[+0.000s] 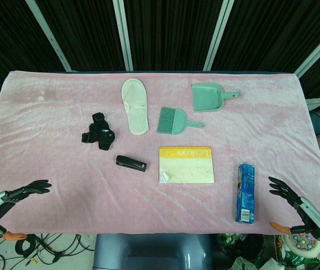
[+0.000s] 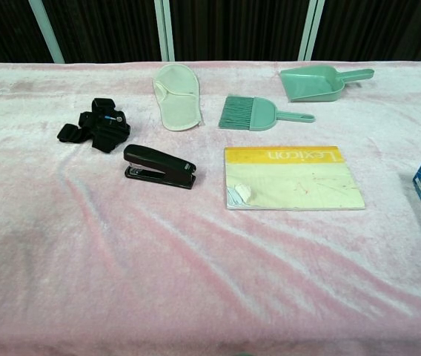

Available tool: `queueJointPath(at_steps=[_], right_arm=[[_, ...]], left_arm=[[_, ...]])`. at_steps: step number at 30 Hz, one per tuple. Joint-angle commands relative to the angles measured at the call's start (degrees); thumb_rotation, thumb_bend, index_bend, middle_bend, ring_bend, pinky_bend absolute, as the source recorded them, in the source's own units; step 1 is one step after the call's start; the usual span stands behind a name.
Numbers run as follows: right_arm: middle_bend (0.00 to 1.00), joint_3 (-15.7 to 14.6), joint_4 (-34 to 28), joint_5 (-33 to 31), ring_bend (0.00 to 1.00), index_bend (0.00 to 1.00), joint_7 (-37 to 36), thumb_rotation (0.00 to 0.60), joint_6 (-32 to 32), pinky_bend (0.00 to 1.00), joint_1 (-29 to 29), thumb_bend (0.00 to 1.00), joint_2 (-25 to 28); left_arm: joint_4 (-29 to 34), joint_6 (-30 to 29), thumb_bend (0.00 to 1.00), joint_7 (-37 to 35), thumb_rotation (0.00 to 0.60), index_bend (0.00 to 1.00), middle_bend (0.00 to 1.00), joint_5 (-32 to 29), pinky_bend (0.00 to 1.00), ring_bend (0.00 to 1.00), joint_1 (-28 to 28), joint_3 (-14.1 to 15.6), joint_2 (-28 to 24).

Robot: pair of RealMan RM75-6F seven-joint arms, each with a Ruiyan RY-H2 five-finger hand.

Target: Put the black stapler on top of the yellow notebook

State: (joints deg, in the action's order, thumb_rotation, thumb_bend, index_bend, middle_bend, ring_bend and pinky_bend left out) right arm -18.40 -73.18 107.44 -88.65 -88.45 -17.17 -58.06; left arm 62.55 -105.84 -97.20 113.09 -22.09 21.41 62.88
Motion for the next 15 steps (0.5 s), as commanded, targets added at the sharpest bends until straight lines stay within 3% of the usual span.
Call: queueJointPath(at_steps=[1, 7, 11, 15], right_arm=[[0.00, 0.0, -0.1, -0.2, 0.07, 0.01, 0.1, 0.600, 0.2, 0.12, 0.0, 0.12, 0.0], [0.00, 0.0, -0.2, -0.2, 0.07, 0.01, 0.2, 0.600, 0.2, 0.12, 0.0, 0.12, 0.1], [0.00, 0.0, -0.3, -0.4, 0.07, 0.01, 0.5, 0.600, 1.1, 0.12, -0.1, 0.12, 0.0], [0.00, -0.1, -0.7, -0.8, 0.07, 0.01, 1.1, 0.600, 2.3, 0.12, -0.4, 0.12, -0.1]], left_arm=[[0.1, 0.2, 0.10, 0.2, 0.600, 0.21, 0.12, -0.1, 0.15, 0.00, 0.0, 0.0, -0.1], [1.2, 1.0, 0.10, 2.0, 0.600, 0.23, 0.14, -0.9, 0.18, 0.00, 0.1, -0.7, 0.1], [3.4, 1.4, 0.10, 8.0, 0.600, 0.23, 0.14, -1.4, 0.18, 0.00, 0.5, -1.8, 0.2], [7.5, 5.6, 0.10, 15.3, 0.600, 0.23, 0.14, -4.6, 0.17, 0.00, -0.3, -3.8, -1.5]])
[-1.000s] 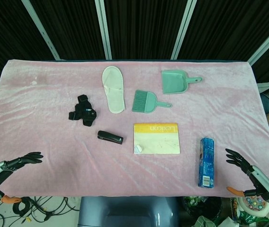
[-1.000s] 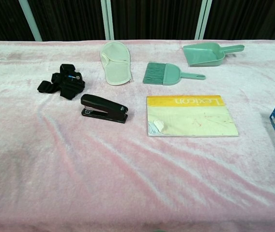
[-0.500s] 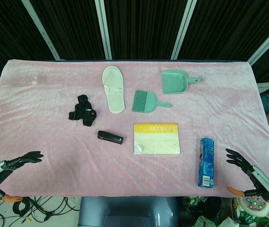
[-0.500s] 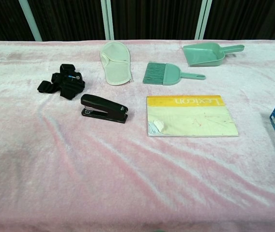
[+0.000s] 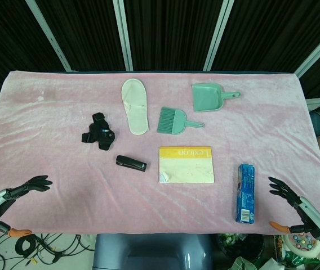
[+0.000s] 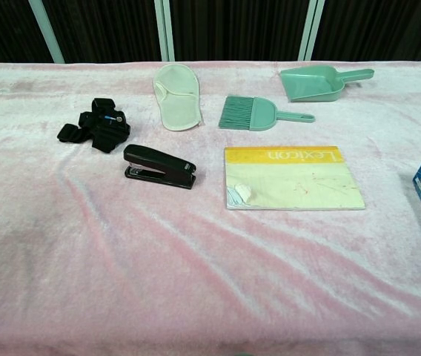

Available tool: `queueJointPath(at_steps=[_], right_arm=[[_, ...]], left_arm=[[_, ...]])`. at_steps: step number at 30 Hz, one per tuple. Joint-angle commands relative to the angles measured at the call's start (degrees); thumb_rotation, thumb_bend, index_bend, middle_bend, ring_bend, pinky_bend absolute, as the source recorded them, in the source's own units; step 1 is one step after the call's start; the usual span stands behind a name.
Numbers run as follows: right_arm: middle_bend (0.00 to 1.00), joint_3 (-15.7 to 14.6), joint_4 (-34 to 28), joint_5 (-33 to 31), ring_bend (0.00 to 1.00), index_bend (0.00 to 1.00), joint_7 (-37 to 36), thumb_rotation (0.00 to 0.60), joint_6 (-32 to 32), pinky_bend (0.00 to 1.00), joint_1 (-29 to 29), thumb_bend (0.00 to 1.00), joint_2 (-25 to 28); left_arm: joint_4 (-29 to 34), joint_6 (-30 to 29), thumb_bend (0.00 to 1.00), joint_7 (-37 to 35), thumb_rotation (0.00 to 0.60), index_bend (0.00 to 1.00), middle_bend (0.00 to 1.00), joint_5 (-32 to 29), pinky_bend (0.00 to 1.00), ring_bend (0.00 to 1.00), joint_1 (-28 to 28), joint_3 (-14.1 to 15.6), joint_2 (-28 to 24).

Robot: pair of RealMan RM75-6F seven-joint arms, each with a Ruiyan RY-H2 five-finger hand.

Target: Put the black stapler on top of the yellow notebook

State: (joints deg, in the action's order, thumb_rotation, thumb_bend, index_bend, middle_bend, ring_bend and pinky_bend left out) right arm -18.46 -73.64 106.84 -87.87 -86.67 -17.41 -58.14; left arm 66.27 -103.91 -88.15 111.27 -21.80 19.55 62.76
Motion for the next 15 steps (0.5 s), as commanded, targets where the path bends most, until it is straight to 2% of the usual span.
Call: queueJointPath(at_steps=[1, 4, 7, 10, 14, 15], right_arm=[[0.00, 0.0, -0.4, -0.4, 0.07, 0.01, 0.7, 0.600, 0.7, 0.12, -0.1, 0.12, 0.0], [0.00, 0.1, -0.7, -0.5, 0.07, 0.01, 1.1, 0.600, 0.9, 0.12, -0.2, 0.12, 0.1], [0.00, 0.1, -1.2, -0.7, 0.07, 0.01, 1.7, 0.600, 1.3, 0.12, -0.1, 0.12, 0.3], [0.01, 0.3, -1.9, -1.5, 0.07, 0.01, 2.8, 0.600, 2.0, 0.12, 0.0, 0.12, 0.5], [0.01, 0.4, -2.6, -2.0, 0.08, 0.01, 3.8, 0.600, 3.1, 0.12, -0.1, 0.12, 0.5], [0.01, 0.4, -2.7, -2.1, 0.08, 0.01, 4.2, 0.600, 3.5, 0.12, -0.2, 0.12, 0.4]], left_arm=[[5.6, 5.2, 0.10, 8.9, 0.600, 0.23, 0.15, -3.9, 0.17, 0.00, -1.1, -2.7, -2.1], [9.0, 8.5, 0.10, 16.7, 0.600, 0.23, 0.15, -6.9, 0.15, 0.00, -2.2, -5.1, -3.2], [15.4, 17.2, 0.11, 30.5, 0.600, 0.21, 0.14, -10.8, 0.12, 0.00, -5.7, -7.9, -5.6], [22.9, 30.1, 0.11, 48.6, 0.600, 0.20, 0.13, -15.7, 0.10, 0.00, -11.1, -10.4, -8.9], [31.2, 38.6, 0.11, 70.1, 0.600, 0.20, 0.12, -25.6, 0.10, 0.00, -15.6, -16.3, -10.4], [32.5, 39.9, 0.11, 73.2, 0.600, 0.20, 0.12, -27.0, 0.10, 0.00, -16.7, -17.5, -10.3]])
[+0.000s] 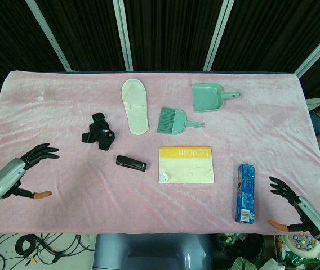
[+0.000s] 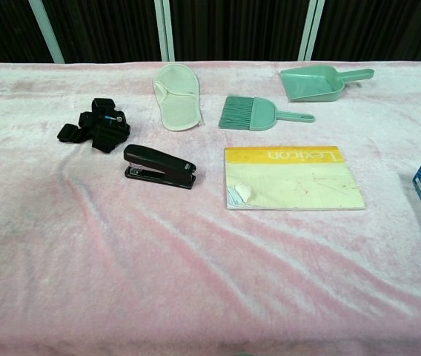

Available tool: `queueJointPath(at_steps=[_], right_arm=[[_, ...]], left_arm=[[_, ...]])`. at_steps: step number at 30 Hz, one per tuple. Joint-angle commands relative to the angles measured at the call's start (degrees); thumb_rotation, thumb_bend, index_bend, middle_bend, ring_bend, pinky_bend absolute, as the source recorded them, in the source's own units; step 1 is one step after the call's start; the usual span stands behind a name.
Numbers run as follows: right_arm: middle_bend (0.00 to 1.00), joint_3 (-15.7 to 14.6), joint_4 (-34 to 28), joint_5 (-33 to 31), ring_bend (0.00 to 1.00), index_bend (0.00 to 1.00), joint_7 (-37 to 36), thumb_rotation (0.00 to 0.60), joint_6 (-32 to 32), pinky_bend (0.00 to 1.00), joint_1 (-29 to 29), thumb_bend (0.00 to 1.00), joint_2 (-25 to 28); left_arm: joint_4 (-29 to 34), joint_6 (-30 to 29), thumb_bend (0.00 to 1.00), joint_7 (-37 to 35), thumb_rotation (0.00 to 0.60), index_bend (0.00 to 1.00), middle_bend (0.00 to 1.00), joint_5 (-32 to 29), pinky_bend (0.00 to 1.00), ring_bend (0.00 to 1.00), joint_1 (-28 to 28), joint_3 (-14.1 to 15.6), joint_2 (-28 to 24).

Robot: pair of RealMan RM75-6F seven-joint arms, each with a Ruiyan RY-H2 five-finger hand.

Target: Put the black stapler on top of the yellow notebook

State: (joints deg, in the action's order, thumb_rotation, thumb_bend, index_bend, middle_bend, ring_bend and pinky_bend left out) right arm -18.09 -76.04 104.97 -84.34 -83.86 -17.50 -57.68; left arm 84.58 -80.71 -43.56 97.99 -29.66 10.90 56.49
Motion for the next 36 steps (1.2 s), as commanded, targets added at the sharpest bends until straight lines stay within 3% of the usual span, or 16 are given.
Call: queueJointPath(at_steps=[1, 6, 9, 14, 23, 29, 36], right_arm=[[0.01, 0.1, -0.6, -0.6, 0.08, 0.01, 1.3, 0.600, 1.3, 0.12, -0.2, 0.12, 0.0], [0.01, 1.3, -2.0, -3.1, 0.08, 0.01, 6.7, 0.600, 3.5, 0.12, 0.1, 0.12, -0.3], [0.01, 2.2, -3.8, -4.6, 0.08, 0.01, 12.4, 0.600, 4.7, 0.12, 0.6, 0.12, -0.7], [0.01, 2.4, -5.4, -4.6, 0.08, 0.01, 14.3, 0.600, 6.2, 0.12, 0.2, 0.12, -0.7], [0.01, 3.9, -7.4, -7.0, 0.07, 0.01, 24.1, 0.600, 9.0, 0.12, 0.7, 0.12, -1.6], [0.01, 4.3, -8.4, -7.5, 0.07, 0.01, 25.7, 0.600, 9.6, 0.12, 0.8, 0.12, -1.4], [0.01, 4.9, -8.8, -7.9, 0.07, 0.01, 25.6, 0.600, 8.9, 0.12, 1.4, 0.12, -1.1]], left_arm=[[15.9, 19.0, 0.11, 32.2, 0.600, 0.20, 0.12, -16.4, 0.10, 0.00, -10.3, -10.2, -3.9], [19.1, 26.3, 0.11, 42.4, 0.600, 0.20, 0.13, -24.2, 0.09, 0.00, -15.2, -13.5, -2.6], [19.2, 29.5, 0.12, 50.6, 0.600, 0.20, 0.13, -29.3, 0.09, 0.00, -18.3, -15.0, -0.3], [17.8, 32.8, 0.12, 60.2, 0.600, 0.21, 0.16, -36.3, 0.08, 0.00, -22.8, -16.3, 5.1], [12.2, 37.5, 0.12, 68.5, 0.600, 0.21, 0.19, -47.1, 0.12, 0.06, -29.3, -16.7, 15.0], [7.4, 38.3, 0.13, 72.0, 0.600, 0.26, 0.24, -51.3, 0.14, 0.09, -32.6, -16.7, 21.6], [3.0, 37.9, 0.21, 75.5, 0.600, 0.31, 0.32, -53.7, 0.19, 0.17, -34.9, -15.6, 27.0]])
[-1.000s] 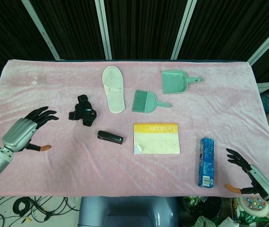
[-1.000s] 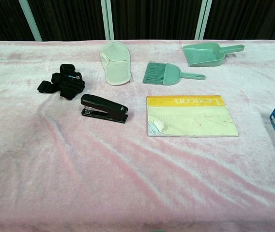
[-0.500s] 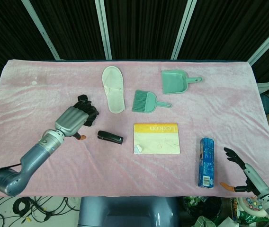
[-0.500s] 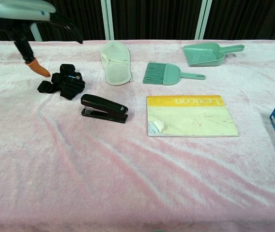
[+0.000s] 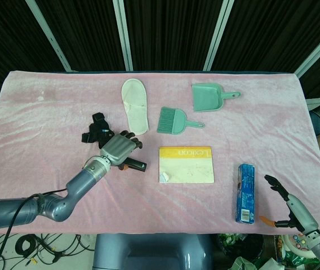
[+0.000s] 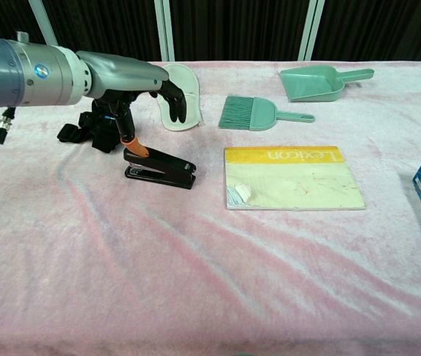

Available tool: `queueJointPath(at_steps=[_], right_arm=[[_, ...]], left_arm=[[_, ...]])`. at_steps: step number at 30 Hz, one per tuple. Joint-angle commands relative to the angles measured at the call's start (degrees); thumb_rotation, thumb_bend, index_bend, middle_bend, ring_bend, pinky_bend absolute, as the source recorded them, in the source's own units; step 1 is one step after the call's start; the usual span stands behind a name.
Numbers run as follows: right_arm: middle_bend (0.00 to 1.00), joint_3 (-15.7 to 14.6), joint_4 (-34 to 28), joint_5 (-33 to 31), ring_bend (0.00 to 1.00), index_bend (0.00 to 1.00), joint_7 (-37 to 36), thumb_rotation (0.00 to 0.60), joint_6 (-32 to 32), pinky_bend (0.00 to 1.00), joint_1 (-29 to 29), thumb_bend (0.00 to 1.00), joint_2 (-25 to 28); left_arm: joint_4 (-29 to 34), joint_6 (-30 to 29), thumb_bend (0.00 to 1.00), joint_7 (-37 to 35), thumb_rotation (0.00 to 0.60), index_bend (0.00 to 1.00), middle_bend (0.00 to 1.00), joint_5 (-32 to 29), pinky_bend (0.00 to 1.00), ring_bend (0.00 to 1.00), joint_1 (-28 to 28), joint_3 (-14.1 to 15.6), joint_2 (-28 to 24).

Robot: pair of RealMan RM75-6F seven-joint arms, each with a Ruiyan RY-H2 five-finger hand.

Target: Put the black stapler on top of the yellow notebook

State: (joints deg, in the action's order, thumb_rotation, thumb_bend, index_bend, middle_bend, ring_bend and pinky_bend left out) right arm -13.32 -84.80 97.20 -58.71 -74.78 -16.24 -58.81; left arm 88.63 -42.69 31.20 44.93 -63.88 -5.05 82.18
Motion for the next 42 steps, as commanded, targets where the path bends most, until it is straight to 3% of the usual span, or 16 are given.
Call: queueJointPath(at_steps=[1, 17, 27, 34, 42], right_arm=[[0.01, 0.2, -0.1, -0.1, 0.07, 0.01, -0.1, 0.600, -0.3, 0.12, 0.3, 0.12, 0.2], [0.01, 0.9, -0.8, -0.2, 0.07, 0.01, -1.4, 0.600, -0.6, 0.12, 0.8, 0.12, 0.9], [0.01, 1.2, -0.8, -0.8, 0.07, 0.01, -1.9, 0.600, 0.4, 0.12, 0.8, 0.12, 0.9], [0.01, 1.5, -0.8, -1.4, 0.07, 0.01, -2.1, 0.600, 1.2, 0.12, 0.8, 0.12, 1.0], [0.01, 1.9, -0.9, -2.0, 0.07, 0.01, -1.8, 0.600, 1.5, 0.12, 1.0, 0.12, 1.2]], left_arm=[[-1.4, -0.2, 0.22, 0.7, 0.600, 0.31, 0.33, -0.8, 0.20, 0.17, -0.8, 0.3, 1.9], [-5.0, 0.6, 0.23, 1.6, 0.600, 0.36, 0.41, -0.7, 0.24, 0.22, -1.0, 2.9, 5.4], [-7.7, -1.0, 0.38, 2.7, 0.600, 0.49, 0.51, 1.4, 0.39, 0.32, -0.6, 3.8, 6.8], [-8.3, -3.2, 0.44, 0.7, 0.600, 0.52, 0.53, 4.6, 0.41, 0.33, 0.3, 2.5, 7.2], [-2.3, -6.0, 0.44, 0.6, 0.600, 0.53, 0.55, 4.9, 0.44, 0.35, 0.2, -0.5, 4.2]])
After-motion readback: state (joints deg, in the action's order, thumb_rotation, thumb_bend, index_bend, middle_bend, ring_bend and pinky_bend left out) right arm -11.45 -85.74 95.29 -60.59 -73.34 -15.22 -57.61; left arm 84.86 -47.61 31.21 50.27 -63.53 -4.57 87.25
